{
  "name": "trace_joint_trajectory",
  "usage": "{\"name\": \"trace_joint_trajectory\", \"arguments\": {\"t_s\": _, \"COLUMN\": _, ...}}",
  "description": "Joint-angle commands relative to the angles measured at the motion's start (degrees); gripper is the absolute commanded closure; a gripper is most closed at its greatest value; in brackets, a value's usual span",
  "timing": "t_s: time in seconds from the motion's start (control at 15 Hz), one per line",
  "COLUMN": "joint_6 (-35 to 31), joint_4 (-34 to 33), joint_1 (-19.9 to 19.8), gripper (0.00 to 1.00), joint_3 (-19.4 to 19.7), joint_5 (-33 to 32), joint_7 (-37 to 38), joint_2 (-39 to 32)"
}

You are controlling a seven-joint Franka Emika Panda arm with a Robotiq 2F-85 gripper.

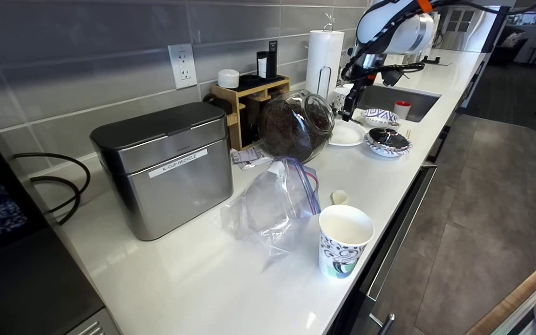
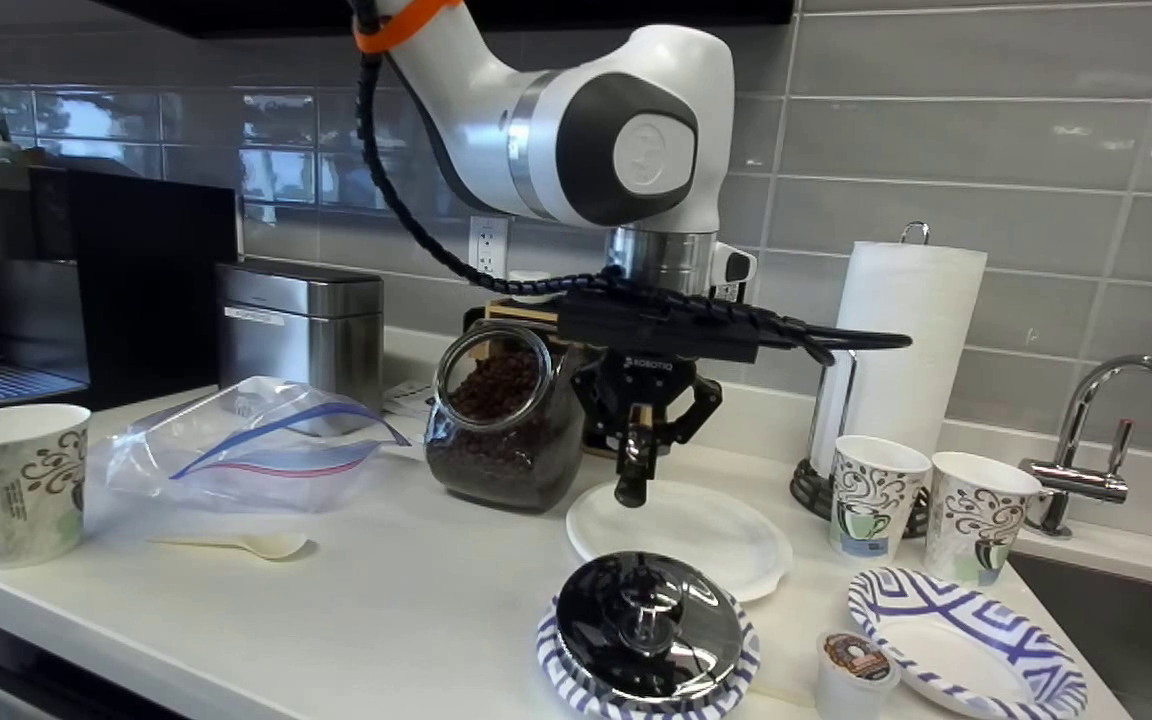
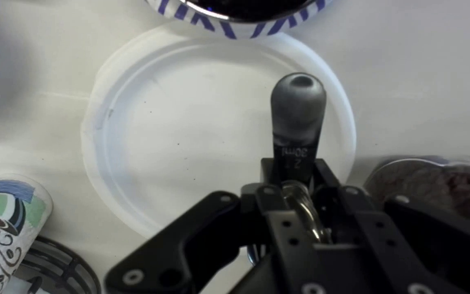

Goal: Put the silver spoon inside the glass coffee jug

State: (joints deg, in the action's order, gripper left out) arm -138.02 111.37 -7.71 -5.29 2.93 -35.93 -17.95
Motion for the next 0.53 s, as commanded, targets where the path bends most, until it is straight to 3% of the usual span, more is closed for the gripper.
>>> {"name": "trace_joint_trajectory", "arguments": {"t_s": 0.0, "joint_6": 5.2, "joint_4": 6.0, "joint_1": 0.3, "gripper": 0.94, "joint_3": 0.2, "joint_5": 1.0, "joint_7": -1.3, "joint_2": 7.1}}
{"name": "trace_joint_trajectory", "arguments": {"t_s": 0.47, "joint_6": 16.5, "joint_4": 11.9, "joint_1": 2.4, "gripper": 0.94, "joint_3": 1.7, "joint_5": 0.1, "joint_7": -6.5, "joint_2": 16.8}}
